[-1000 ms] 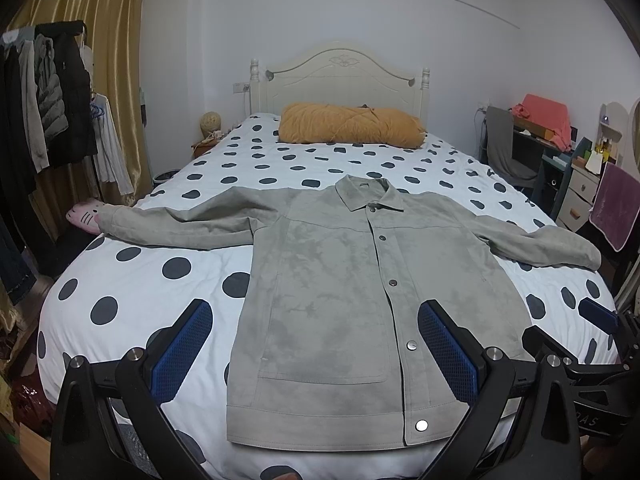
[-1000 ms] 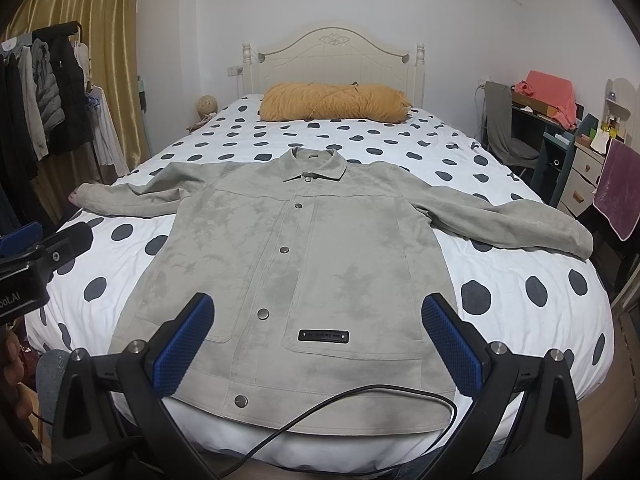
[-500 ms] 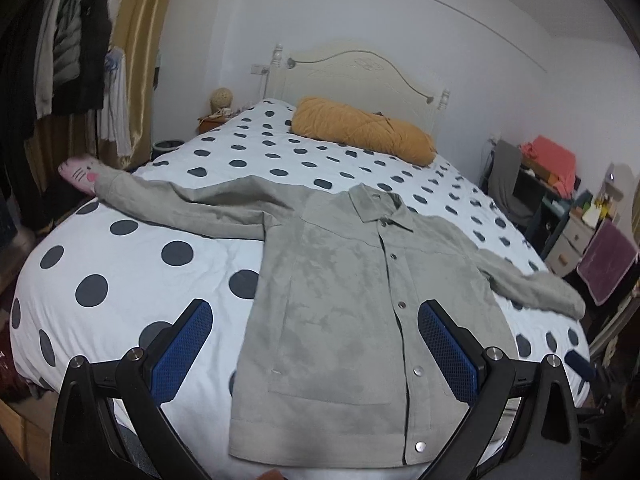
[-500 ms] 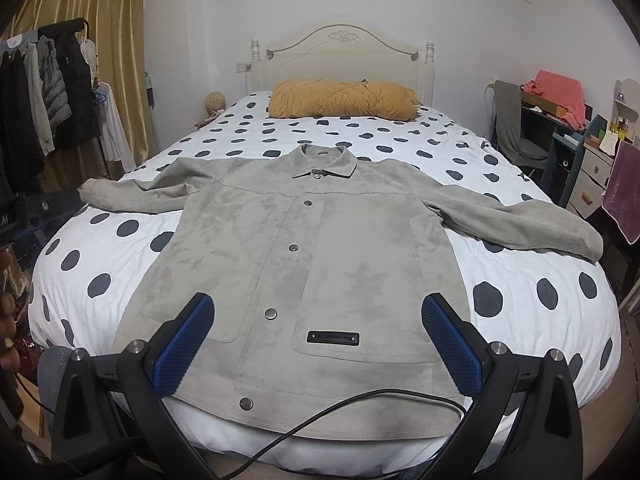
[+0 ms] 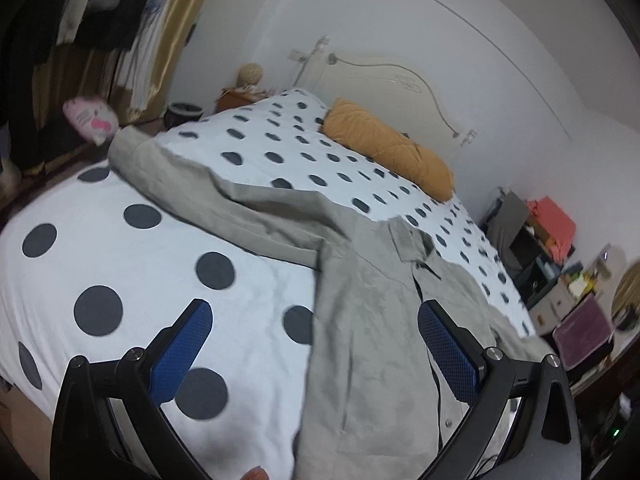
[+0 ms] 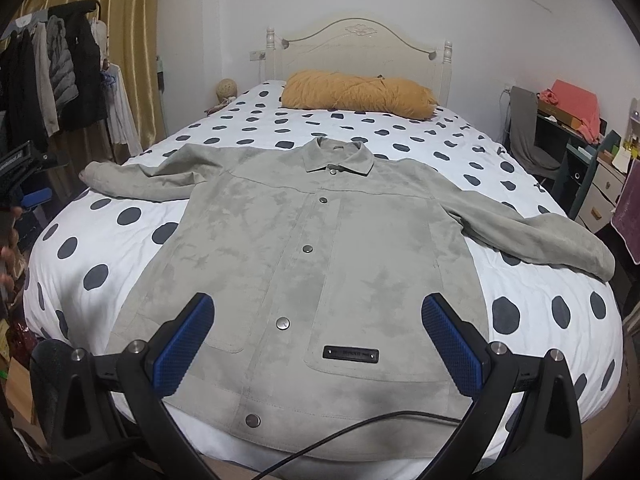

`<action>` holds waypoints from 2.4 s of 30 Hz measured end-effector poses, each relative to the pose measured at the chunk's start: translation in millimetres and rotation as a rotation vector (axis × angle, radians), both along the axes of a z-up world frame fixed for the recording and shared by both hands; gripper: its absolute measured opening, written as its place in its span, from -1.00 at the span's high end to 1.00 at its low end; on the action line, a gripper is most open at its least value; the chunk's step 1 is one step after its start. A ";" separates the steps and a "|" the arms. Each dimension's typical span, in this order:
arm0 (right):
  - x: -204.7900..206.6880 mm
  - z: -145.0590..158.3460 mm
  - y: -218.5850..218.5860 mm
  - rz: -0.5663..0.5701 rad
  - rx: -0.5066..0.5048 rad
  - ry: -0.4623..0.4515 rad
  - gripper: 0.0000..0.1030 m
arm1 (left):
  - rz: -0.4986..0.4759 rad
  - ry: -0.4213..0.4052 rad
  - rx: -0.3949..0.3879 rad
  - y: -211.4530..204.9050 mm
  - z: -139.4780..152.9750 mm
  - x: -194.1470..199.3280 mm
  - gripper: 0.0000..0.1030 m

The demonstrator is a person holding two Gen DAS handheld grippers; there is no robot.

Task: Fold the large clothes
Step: 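Grasp the jacket sleeve cuff with the left gripper and lift it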

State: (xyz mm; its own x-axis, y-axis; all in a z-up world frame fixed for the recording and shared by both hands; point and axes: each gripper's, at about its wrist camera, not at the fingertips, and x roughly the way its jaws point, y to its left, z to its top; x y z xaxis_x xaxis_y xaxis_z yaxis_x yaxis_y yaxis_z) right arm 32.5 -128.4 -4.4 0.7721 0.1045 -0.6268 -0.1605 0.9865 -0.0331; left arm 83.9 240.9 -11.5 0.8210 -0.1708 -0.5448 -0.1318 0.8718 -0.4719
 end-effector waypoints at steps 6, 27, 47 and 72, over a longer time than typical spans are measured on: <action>18.4 -4.4 6.5 0.003 -0.006 0.014 -1.00 | 0.093 -0.027 -0.202 112.8 -23.4 53.1 -1.00; 77.5 -21.1 17.5 -0.011 -0.057 0.044 -1.00 | 0.216 0.283 -0.318 261.5 -126.9 202.4 -0.86; 91.7 -33.6 22.4 -0.014 -0.078 0.073 -1.00 | 0.297 0.208 -0.518 309.7 -154.0 250.0 -0.71; 88.1 -41.6 4.3 -0.045 -0.067 0.089 -1.00 | 0.307 0.237 -0.432 253.1 -171.5 259.6 0.42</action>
